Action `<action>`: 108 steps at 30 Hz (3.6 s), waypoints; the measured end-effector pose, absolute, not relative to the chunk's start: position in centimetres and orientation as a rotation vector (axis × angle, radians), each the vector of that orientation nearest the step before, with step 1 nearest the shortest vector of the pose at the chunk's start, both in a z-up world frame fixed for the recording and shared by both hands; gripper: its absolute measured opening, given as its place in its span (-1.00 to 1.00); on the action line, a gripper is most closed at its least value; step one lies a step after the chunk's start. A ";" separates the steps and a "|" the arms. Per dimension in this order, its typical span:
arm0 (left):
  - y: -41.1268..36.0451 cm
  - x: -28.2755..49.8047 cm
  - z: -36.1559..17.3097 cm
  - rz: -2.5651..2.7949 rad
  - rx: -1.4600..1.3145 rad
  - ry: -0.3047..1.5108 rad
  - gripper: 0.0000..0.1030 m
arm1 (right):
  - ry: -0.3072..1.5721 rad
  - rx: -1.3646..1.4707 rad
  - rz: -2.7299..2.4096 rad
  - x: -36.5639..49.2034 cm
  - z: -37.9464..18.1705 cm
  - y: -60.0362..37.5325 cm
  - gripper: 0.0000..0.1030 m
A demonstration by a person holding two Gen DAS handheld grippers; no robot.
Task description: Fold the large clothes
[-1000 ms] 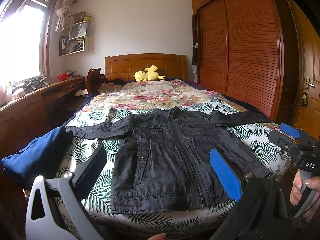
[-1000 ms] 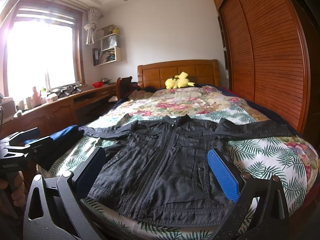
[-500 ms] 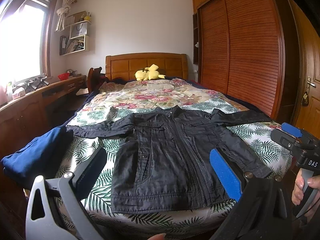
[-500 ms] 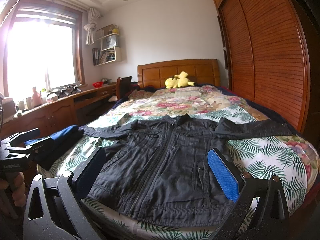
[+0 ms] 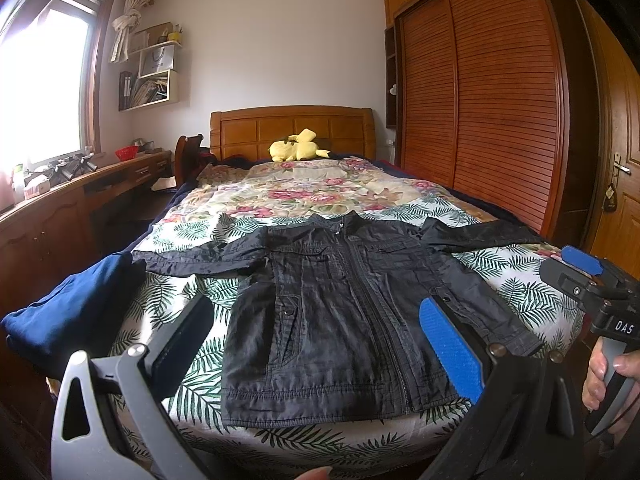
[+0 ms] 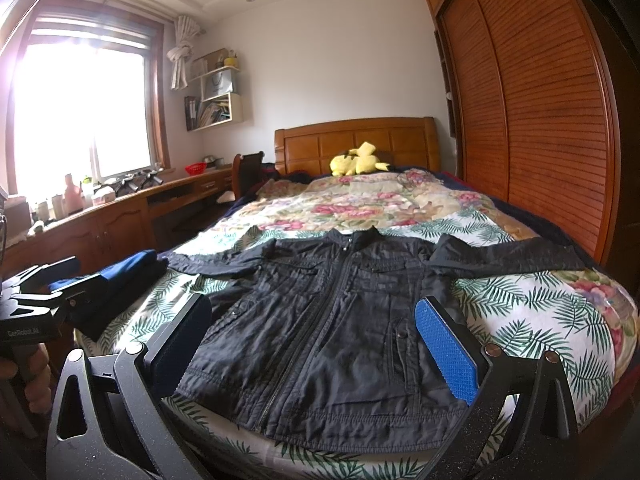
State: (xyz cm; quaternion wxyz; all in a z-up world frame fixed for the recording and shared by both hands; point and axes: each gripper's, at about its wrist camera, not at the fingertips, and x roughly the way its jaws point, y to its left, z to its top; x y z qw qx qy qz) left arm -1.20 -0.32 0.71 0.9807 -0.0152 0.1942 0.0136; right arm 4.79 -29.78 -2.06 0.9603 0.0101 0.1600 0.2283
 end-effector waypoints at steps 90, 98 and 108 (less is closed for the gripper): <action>31.0 35.8 -16.2 0.332 -0.385 0.773 0.63 | 0.625 -0.104 0.613 32.3 -16.6 -14.4 1.00; 33.5 37.6 -19.0 0.396 -0.465 0.828 0.44 | 0.636 -0.089 0.619 32.5 -16.9 -14.6 1.00; 32.9 37.5 -19.3 0.425 -0.481 0.850 0.32 | 0.640 -0.060 0.629 32.5 -16.9 -14.9 1.00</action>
